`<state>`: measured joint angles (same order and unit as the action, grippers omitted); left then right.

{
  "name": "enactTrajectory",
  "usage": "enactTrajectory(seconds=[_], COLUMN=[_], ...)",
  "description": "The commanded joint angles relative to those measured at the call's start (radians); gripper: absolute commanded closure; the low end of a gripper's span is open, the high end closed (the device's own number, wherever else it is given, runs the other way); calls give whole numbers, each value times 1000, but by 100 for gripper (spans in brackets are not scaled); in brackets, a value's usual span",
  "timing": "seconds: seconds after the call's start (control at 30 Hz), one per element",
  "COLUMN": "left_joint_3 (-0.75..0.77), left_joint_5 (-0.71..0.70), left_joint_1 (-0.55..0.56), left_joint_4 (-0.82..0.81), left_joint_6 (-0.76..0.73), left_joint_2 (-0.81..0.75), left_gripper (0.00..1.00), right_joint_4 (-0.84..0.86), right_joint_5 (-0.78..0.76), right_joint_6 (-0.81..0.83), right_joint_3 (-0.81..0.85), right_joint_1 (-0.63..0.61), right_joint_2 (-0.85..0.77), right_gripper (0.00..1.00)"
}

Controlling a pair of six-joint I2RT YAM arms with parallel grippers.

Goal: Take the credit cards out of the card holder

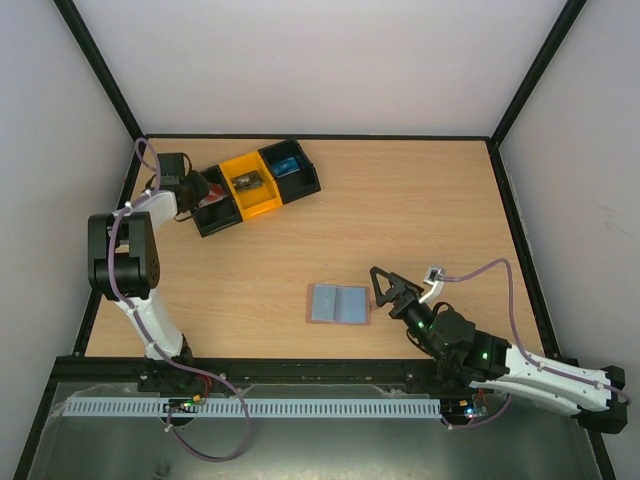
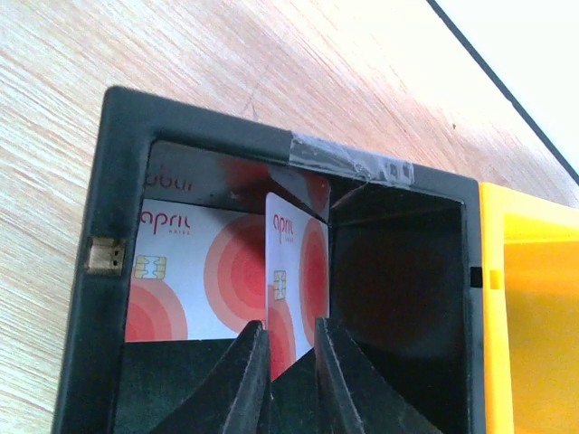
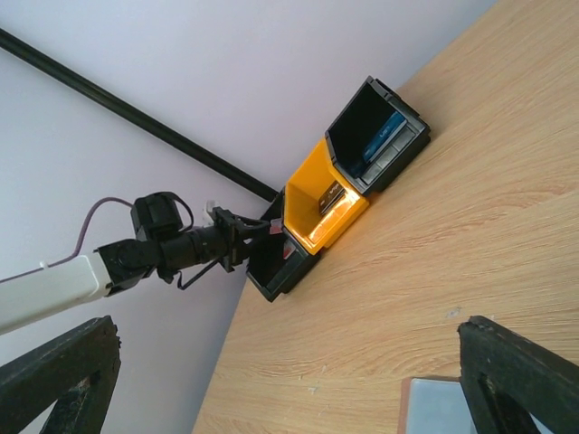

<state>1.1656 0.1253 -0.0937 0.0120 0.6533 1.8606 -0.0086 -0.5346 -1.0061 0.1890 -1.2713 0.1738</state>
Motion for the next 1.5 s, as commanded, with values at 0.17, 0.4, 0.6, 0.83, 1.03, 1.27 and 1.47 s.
enactTrajectory(seconds=[0.17, 0.4, 0.6, 0.83, 1.03, 1.27, 1.47], left_joint_3=[77, 78, 14, -45, -237, -373, -524], left_joint_5=[-23, 0, 95, 139, 240, 382, 402], left_joint_1=[3, 4, 20, 73, 158, 268, 387], left_joint_4=[71, 91, 102, 188, 127, 143, 78], left_joint_6=[-2, 20, 6, -60, -43, -81, -51], left_joint_2=[-1, -60, -160, -300, -515, -650, -730], left_gripper=[75, 56, 33, 18, 17, 17, 19], right_joint_4=[-38, -58, -95, -214, -365, -370, -316], right_joint_5=[-32, 6, 44, 49, -20, -36, -45], right_joint_6=[-7, -19, -12, -14, -50, -77, -85], right_joint_3=[-24, -32, -30, -12, 31, 51, 73], right_joint_1=[-5, -5, -5, -5, -5, -5, -5], right_joint_2=[-18, -23, -29, -26, -17, 55, 187], right_gripper=[0, 0, 0, 1, 4, 6, 8])
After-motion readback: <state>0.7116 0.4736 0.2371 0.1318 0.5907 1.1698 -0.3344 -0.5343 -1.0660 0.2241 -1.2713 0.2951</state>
